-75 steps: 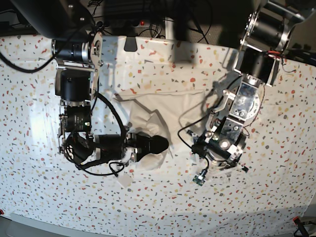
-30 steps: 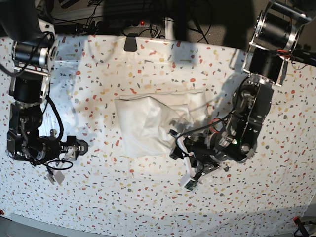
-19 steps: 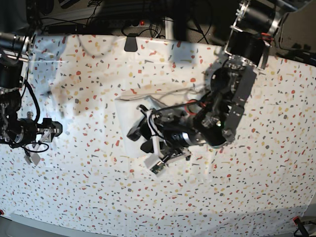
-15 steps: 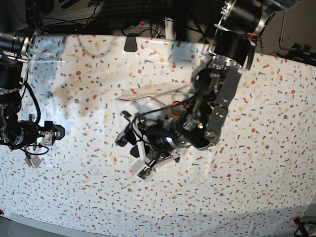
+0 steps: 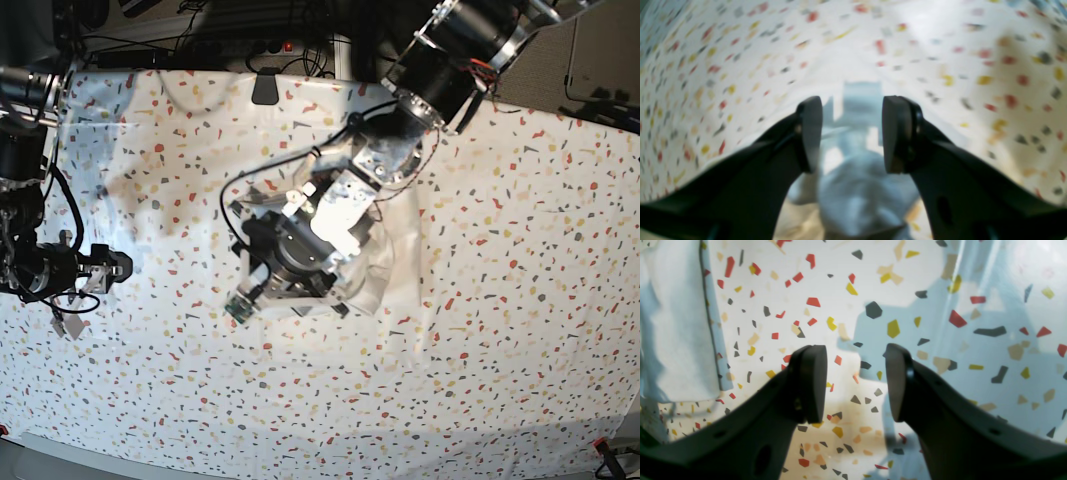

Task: Fold the T-shirt properly
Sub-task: 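Press and flatten the folded shirt with the left gripper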

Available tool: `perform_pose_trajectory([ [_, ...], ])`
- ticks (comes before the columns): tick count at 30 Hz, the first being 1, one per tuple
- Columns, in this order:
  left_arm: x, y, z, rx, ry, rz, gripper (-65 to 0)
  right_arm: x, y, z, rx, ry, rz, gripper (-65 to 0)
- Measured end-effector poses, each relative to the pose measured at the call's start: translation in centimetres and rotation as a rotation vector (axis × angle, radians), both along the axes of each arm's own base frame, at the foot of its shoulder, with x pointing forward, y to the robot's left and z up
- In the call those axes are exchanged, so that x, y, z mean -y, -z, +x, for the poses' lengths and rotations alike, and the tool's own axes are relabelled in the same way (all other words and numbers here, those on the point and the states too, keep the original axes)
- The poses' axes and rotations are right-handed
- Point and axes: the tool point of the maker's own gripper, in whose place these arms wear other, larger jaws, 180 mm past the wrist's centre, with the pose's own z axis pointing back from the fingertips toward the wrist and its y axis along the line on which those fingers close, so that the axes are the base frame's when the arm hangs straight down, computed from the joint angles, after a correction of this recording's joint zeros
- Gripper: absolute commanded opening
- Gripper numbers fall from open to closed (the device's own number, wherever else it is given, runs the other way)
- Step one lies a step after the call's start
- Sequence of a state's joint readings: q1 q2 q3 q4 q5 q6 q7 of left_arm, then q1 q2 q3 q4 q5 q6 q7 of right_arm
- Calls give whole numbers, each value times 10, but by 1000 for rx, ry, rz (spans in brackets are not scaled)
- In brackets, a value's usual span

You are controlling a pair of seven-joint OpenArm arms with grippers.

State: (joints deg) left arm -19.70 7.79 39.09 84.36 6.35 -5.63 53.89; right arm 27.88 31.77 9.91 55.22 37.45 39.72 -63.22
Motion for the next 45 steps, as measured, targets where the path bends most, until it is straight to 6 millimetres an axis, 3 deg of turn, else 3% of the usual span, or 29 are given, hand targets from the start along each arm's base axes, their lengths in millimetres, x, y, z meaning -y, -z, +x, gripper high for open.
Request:
perform_pose_trajectory([
  [3, 23, 3, -20, 19, 98, 36, -366, 0, 1, -1, -2, 0, 1, -364],
  [5, 25, 4, -23, 64, 101, 80, -367, -1, 1, 0, 0, -1, 5, -364],
  [10, -3, -8, 0, 188, -69, 177, -367, 0, 1, -2, -6, -1, -1, -364],
  [16, -21, 2, -2, 129, -153, 234, -367, 0, 1, -2, -6, -1, -1, -364],
  [21, -23, 1, 0, 130, -188, 217, -367, 0, 1, -1, -5, -1, 1, -364],
  [31, -43, 46, 1, 72, -228, 324, -367, -1, 1, -1, -4, -1, 3, -364],
  [35, -54, 32, 13, 160, -291, 361, -367, 0, 1, -1, -6, -1, 0, -364],
  [45, -84, 25, 14, 191, -391, 501, -366, 0, 1, -1, -6, -1, 0, -364],
])
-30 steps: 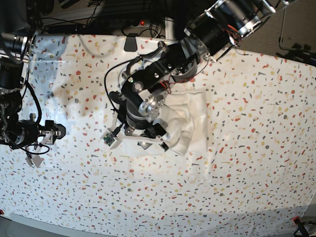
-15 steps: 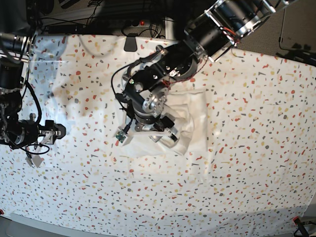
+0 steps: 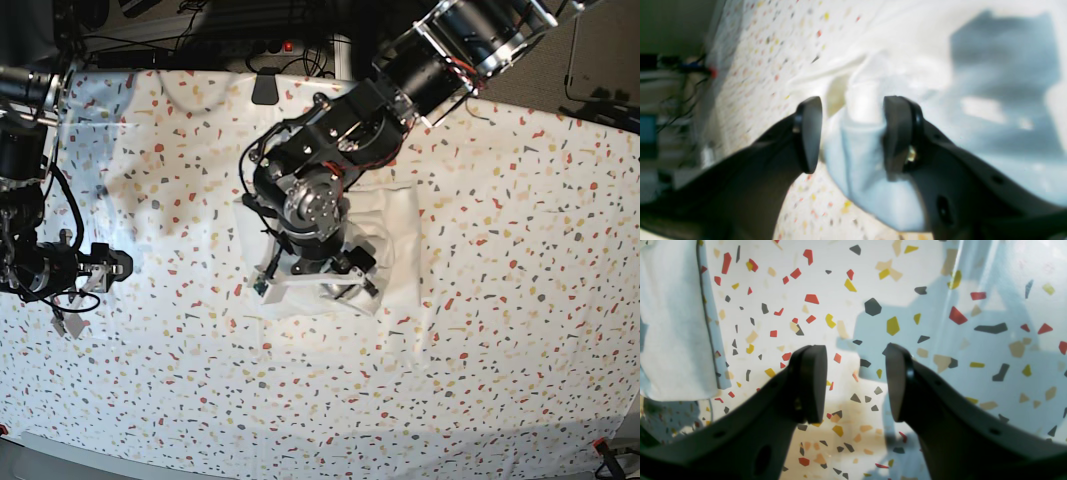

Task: Fold the T-shirt properly
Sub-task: 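Press and flatten the folded shirt with the left gripper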

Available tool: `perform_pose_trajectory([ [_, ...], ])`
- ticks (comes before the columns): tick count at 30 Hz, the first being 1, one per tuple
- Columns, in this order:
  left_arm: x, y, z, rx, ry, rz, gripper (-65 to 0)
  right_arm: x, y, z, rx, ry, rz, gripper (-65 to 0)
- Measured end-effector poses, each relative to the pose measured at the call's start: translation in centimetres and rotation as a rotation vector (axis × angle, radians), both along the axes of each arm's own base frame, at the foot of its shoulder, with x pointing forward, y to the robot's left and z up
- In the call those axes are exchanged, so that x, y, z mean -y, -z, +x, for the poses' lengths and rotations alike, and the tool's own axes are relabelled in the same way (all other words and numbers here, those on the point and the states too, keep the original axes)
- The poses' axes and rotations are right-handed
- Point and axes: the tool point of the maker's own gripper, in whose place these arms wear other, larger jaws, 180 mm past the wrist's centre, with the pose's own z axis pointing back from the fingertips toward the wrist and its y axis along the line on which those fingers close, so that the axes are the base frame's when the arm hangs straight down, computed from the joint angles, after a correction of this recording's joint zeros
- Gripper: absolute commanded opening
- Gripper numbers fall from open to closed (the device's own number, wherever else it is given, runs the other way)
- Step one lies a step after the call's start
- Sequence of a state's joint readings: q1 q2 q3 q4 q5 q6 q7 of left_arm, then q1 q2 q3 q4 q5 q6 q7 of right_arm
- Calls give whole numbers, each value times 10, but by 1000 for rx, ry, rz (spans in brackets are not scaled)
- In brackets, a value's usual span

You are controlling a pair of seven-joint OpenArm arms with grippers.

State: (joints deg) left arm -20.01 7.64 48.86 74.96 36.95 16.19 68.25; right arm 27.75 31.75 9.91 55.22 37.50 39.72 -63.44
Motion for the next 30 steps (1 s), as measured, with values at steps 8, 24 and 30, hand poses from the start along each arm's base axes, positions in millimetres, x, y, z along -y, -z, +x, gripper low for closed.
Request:
perform_pose_trajectory([
  [8, -42, -11, -8, 48, -230, 98, -366, 0, 0, 0, 1, 0, 0, -364],
  [24, -58, -37, -9, 283, -346, 77, -367, -3, -2, 1, 10, 0, 21, -364],
  [30, -45, 28, -49, -12, -357, -42, -367, -4, -2, 2, 10, 0, 24, -364],
])
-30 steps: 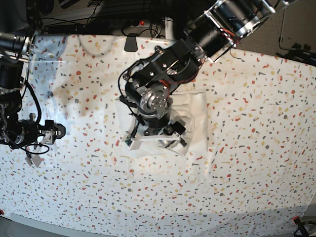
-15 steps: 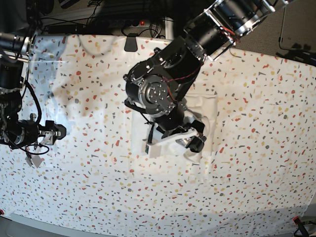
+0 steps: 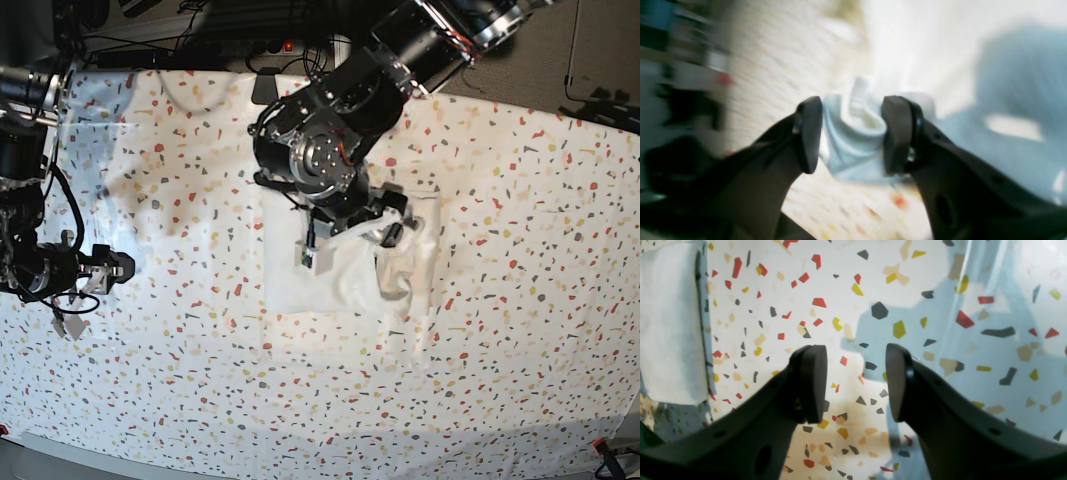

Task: Fold the T-shirt properly
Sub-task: 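Press and flatten the folded shirt with the left gripper, then tuck and square the shirt edges with both grippers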

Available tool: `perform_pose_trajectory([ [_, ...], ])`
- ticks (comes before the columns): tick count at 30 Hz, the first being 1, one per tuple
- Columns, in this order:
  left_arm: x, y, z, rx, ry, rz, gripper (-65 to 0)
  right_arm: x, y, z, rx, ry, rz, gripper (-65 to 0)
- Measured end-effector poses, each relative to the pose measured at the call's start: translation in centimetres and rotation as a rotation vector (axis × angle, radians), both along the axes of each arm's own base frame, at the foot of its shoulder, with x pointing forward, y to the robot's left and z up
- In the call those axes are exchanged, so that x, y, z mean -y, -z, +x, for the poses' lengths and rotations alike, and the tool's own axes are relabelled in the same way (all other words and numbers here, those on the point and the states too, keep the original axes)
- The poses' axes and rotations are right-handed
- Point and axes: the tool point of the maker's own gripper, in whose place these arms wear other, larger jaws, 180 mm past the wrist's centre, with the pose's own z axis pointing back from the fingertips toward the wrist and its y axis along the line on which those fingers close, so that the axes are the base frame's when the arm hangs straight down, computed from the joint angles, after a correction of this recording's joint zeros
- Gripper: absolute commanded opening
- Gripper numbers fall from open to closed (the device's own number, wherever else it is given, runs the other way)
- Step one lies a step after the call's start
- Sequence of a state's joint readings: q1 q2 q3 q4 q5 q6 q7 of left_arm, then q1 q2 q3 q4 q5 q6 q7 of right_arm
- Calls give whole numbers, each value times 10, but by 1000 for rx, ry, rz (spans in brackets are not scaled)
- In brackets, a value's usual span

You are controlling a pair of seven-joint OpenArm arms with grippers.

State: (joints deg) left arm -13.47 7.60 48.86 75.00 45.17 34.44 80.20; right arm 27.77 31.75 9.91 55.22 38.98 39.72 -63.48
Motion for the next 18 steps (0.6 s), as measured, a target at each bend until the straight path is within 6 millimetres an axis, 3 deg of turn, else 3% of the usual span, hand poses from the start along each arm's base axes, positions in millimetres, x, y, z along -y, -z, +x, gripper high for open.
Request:
perform_pose_trajectory([
  [2, 0, 6, -2, -27, 6, -17, -367, 0, 0, 0, 0, 0, 0, -364],
  [6, -13, 0, 8, -7, 18, 41, -366, 0, 0, 0, 0, 0, 0, -364],
  [13, -26, -73, 50, 273, 19, 239, -367, -32, -24, 12, 92, -5, 227, -364],
  [15, -26, -74, 51, 276, 18, 237, -366, -45, -37, 17, 135, -7, 327, -364],
  [18, -23, -54, 41, 202, 23, 191, -366, -61, -51, 23, 178, -14, 436, -364],
])
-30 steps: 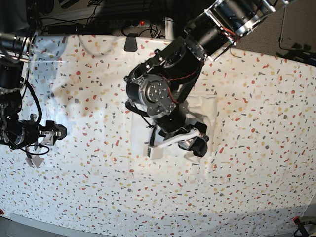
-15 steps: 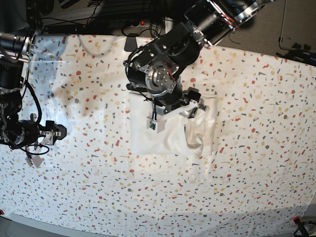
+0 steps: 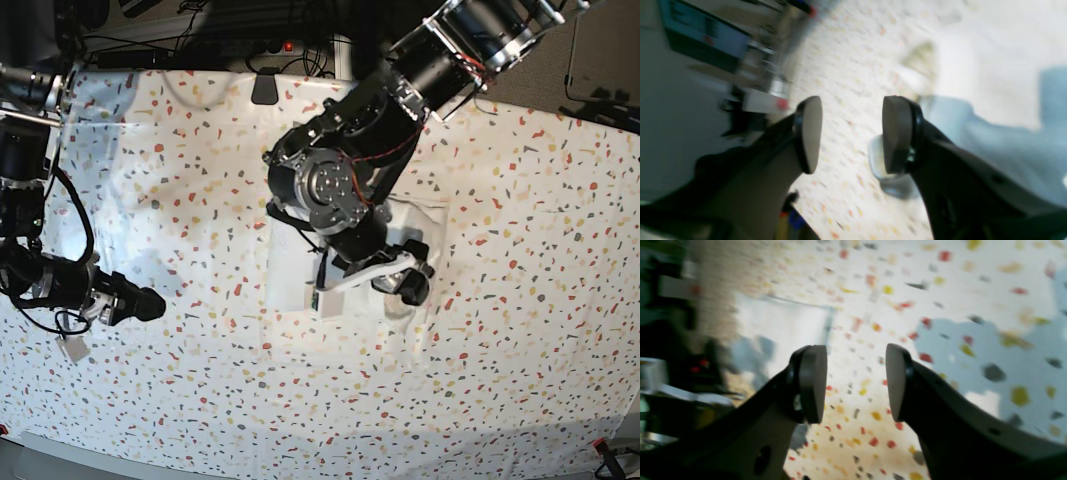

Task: Fold the T-shirt properly
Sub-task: 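Tuck and square the shirt edges with both grippers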

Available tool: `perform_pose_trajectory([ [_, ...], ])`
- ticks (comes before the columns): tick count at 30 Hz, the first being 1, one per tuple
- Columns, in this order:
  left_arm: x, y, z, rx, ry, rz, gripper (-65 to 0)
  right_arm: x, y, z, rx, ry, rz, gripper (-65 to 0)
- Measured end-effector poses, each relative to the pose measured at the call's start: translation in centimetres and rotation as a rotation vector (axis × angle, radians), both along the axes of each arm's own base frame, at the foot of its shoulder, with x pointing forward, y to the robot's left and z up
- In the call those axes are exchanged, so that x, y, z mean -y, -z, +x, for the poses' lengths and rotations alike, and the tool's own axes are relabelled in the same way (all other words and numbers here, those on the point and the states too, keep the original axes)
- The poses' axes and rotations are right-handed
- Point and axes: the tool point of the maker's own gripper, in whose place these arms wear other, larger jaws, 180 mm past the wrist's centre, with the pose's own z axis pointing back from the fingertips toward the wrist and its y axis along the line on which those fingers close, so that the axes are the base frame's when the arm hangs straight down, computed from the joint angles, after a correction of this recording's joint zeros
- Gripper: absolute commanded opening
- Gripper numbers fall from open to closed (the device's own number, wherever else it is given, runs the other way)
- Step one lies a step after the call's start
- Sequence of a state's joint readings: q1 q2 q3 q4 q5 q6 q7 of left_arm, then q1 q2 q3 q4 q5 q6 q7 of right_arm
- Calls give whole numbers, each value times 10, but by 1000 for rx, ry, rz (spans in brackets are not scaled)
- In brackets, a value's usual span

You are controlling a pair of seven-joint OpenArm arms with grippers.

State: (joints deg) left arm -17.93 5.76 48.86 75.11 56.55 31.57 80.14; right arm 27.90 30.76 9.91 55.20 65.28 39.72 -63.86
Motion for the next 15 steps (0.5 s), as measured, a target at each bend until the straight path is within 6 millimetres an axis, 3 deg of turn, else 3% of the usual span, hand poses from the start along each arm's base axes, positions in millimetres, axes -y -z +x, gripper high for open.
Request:
perform_pose_trajectory([
  [7, 1, 28, -25, -85, 0, -10, -366, -34, -4, 8, 35, -17, 112, -364],
  [10, 1, 27, -24, -82, 0, -9, -367, -57, -8, 20, 87, 7, 180, -364],
  [15, 1, 24, -21, -72, 0, -7, -367, -90, 15, 41, 105, 0, 3, -364],
])
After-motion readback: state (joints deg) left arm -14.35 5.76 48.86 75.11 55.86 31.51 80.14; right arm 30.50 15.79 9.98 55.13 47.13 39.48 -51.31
